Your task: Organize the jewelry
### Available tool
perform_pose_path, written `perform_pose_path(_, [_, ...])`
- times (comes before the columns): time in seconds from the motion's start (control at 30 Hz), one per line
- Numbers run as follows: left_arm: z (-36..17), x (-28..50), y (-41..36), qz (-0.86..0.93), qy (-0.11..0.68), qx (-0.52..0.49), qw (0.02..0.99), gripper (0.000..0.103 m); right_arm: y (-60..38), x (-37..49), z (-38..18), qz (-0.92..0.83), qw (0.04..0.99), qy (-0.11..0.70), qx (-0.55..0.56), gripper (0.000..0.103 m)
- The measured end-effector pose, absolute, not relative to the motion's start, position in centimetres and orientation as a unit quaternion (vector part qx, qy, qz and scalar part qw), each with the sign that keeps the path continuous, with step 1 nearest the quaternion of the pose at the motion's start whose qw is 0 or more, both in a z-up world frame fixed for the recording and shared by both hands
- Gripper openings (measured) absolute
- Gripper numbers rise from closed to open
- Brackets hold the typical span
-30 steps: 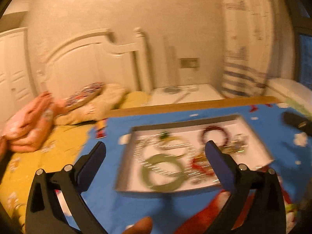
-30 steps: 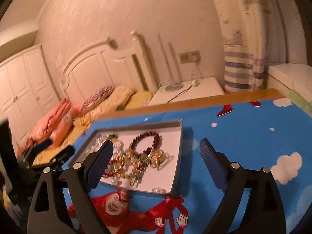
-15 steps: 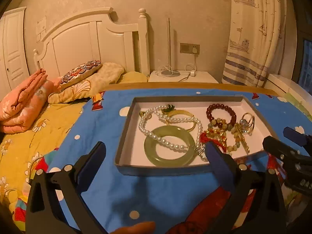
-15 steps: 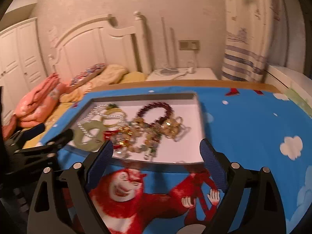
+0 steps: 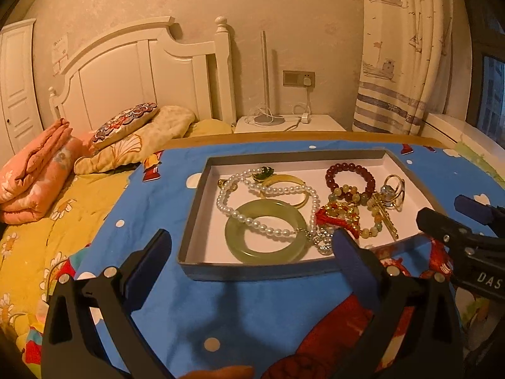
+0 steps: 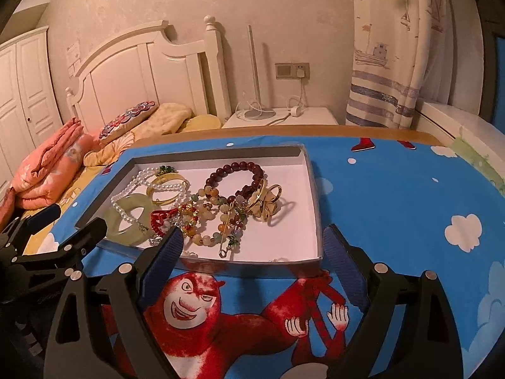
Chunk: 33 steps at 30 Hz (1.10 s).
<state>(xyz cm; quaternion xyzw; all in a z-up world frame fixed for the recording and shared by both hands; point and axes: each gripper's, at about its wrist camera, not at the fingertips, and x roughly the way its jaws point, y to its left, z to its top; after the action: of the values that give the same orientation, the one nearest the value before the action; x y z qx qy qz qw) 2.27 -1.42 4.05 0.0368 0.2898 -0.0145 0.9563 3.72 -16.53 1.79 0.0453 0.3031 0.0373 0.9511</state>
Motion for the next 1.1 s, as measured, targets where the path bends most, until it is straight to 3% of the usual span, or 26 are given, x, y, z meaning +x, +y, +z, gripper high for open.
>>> perform_pose_path(1.1, [3.9,2.52,-0.56,-0.016,0.298,0.015,0.954,0.101,-16.64,3.84,1.72,0.031,0.95,0.307,0.043,0.087])
